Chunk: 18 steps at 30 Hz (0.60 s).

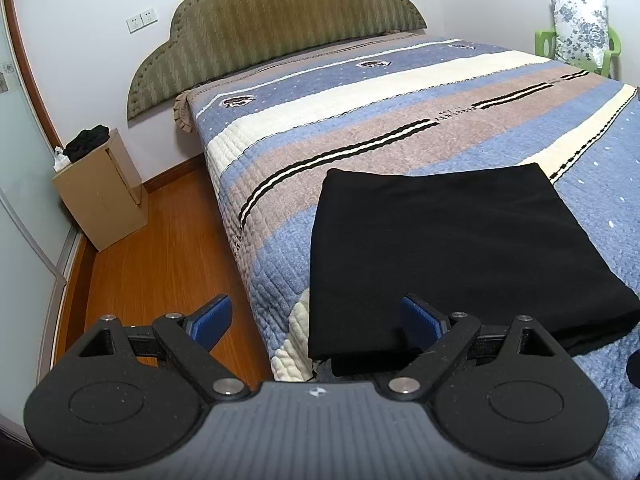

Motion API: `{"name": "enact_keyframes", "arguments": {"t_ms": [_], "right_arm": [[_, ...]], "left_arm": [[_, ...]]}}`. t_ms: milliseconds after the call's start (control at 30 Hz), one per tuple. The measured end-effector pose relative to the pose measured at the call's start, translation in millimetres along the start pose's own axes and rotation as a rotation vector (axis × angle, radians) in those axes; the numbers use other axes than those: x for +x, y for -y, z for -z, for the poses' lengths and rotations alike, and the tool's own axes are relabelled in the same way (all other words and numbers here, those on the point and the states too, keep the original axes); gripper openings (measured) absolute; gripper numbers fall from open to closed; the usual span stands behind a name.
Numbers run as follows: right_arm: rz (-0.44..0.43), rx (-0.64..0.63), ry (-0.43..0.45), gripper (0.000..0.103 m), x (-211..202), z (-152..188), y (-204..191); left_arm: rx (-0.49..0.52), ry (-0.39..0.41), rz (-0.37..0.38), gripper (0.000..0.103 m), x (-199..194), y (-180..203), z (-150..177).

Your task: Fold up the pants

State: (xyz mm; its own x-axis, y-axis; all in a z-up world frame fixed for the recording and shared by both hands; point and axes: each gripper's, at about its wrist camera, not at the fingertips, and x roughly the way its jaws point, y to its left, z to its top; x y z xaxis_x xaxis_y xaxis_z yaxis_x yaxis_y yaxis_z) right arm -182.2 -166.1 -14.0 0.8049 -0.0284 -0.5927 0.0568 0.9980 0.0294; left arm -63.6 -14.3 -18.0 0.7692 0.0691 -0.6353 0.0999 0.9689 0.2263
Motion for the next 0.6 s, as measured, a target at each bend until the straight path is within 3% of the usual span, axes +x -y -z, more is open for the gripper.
{"name": "enact_keyframes", "arguments": {"t_ms": [600], "right_arm": [[0.006, -0.029, 0.014, 0.103, -11.9, -1.1, -9.5]], "left_arm": [[-0.036, -0.038, 0.041, 0.092, -5.6, -8.3, 3.6]]}}
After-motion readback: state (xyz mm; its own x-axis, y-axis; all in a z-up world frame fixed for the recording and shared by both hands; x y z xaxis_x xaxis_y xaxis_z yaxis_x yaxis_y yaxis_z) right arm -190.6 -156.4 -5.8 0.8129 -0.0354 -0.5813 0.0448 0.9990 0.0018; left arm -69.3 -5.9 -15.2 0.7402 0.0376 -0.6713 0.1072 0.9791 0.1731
